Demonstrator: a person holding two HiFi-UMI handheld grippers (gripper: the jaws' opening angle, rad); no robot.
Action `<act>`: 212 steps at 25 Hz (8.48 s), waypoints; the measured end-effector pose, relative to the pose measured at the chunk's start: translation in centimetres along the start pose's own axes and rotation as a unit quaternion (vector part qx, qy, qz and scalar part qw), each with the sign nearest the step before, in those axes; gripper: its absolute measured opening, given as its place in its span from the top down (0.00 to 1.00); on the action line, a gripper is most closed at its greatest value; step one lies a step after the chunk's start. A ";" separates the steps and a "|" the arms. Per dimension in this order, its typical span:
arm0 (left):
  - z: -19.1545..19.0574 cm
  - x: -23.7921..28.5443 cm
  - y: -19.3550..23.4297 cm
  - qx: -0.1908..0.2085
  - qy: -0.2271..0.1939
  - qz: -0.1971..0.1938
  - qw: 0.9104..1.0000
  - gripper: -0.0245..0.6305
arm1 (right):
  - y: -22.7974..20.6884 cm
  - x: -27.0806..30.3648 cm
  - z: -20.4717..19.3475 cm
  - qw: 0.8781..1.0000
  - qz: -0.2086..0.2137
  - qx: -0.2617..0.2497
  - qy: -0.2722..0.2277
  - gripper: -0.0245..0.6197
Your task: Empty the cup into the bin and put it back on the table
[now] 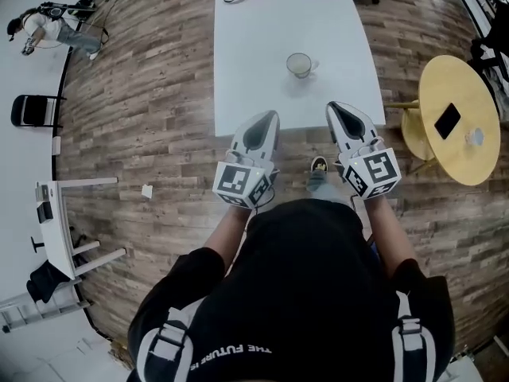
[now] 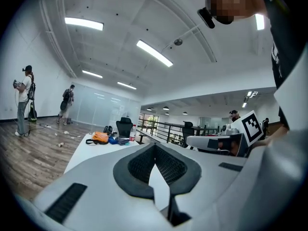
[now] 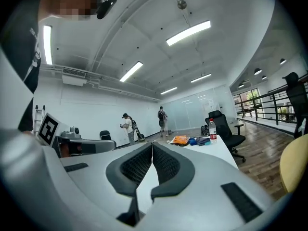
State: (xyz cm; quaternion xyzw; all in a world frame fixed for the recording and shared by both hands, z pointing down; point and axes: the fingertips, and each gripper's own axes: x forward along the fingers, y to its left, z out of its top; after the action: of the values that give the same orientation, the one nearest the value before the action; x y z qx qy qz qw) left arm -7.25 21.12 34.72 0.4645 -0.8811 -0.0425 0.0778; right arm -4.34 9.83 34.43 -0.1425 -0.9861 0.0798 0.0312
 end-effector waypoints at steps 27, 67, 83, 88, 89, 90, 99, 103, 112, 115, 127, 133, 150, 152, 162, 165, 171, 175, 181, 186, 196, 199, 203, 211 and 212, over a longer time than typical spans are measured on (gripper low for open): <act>-13.6 19.9 10.4 0.053 0.126 -0.108 0.985 0.47 | -16.6 16.7 -14.5 0.971 -0.015 -0.068 0.227 0.70; -9.1 22.9 7.8 0.041 0.054 -0.247 0.967 0.43 | -16.5 19.2 -12.1 0.980 -0.042 0.087 0.177 0.89; 0.1 17.1 -2.8 0.082 0.029 -0.326 0.941 0.42 | -12.8 8.4 -0.9 0.978 -0.114 0.123 0.123 0.89; 0.5 18.2 -6.9 0.069 0.035 -0.397 0.915 0.42 | -14.8 4.0 0.6 0.976 -0.165 0.095 0.103 0.89; 0.2 18.5 -8.2 0.067 0.041 -0.417 0.905 0.42 | -15.3 2.6 0.7 0.974 -0.183 0.091 0.099 0.89; -0.2 18.8 -9.8 0.065 0.048 -0.440 0.895 0.42 | -16.0 0.9 0.7 0.971 -0.204 0.087 0.095 0.89; -4.8 17.4 -28.2 0.053 0.092 -0.637 0.764 0.42 | -18.9 -19.7 -0.4 0.908 -0.406 0.083 0.065 0.89; -7.5 15.8 -33.6 0.033 0.140 -0.684 0.715 0.42 | -18.8 -26.2 -2.3 0.874 -0.467 0.117 0.063 0.89; -16.9 14.0 -36.8 0.015 0.340 -0.687 0.642 0.42 | -18.9 -31.3 -11.0 0.834 -0.489 0.227 0.118 0.89; -20.4 14.0 -36.3 -0.012 0.411 -0.664 0.624 0.42 | -19.0 -31.2 -15.2 0.818 -0.477 0.293 0.134 0.89; -30.3 13.0 -35.7 -0.068 0.550 -0.609 0.567 0.42 | -17.9 -32.2 -27.0 0.736 -0.442 0.483 0.169 0.89; -30.5 14.1 -36.3 -0.072 0.545 -0.606 0.575 0.42 | -19.3 -32.4 -27.0 0.739 -0.442 0.480 0.169 0.89; -31.4 14.0 -36.5 -0.084 0.561 -0.600 0.564 0.42 | -19.2 -32.7 -27.9 0.727 -0.443 0.494 0.175 0.89; -31.5 14.1 -36.8 -0.084 0.563 -0.601 0.562 0.42 | -19.3 -32.9 -28.0 0.725 -0.445 0.496 0.174 0.89; -32.3 14.3 -37.7 -0.084 0.573 -0.605 0.547 0.42 | -19.7 -33.9 -28.6 0.717 -0.453 0.500 0.172 0.89; -32.2 14.2 -37.7 -0.083 0.573 -0.606 0.546 0.42 | -19.6 -33.9 -28.5 0.715 -0.456 0.501 0.172 0.89; -31.9 14.4 -37.6 -0.080 0.567 -0.608 0.550 0.42 | -19.7 -33.7 -28.3 0.717 -0.456 0.498 0.173 0.89; -30.9 14.9 -38.0 -0.072 0.526 -0.619 0.578 0.42 | -20.0 -33.6 -27.5 0.728 -0.463 0.478 0.165 0.89; -23.6 17.1 -40.0 0.027 0.291 -0.691 0.661 0.42 | -23.2 -34.3 -17.8 0.819 -0.521 0.226 0.088 0.89; -15.1 18.6 -40.1 0.067 0.143 -0.686 0.711 0.42 | -23.9 -32.5 -8.8 0.862 -0.501 0.073 0.038 0.89; -5.9 21.5 -19.7 0.105 0.057 -0.443 0.889 0.42 | -21.5 -8.7 -1.6 0.972 -0.228 -0.042 0.027 0.89; -3.9 20.3 -10.7 0.112 0.046 -0.379 0.917 0.42 | -17.7 0.4 -1.5 0.987 -0.154 -0.044 0.035 0.89; -1.5 17.0 -0.6 0.121 0.036 -0.283 0.951 0.42 | -11.6 10.3 -1.1 0.997 -0.054 -0.047 0.039 0.89; -2.4 15.6 7.6 0.123 0.048 -0.224 0.965 0.42 | -7.9 18.1 -3.0 0.993 0.004 -0.081 0.081 0.89; -3.0 15.8 8.1 0.120 0.055 -0.223 0.966 0.42 | -8.0 18.6 -3.6 0.993 0.003 -0.082 0.091 0.89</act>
State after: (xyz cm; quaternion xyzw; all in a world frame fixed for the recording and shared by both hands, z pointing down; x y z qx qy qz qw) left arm -22.05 12.68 40.35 0.6569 -0.7483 0.0724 0.0583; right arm -24.05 8.14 40.01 -0.1542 -0.9820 -0.0141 0.1083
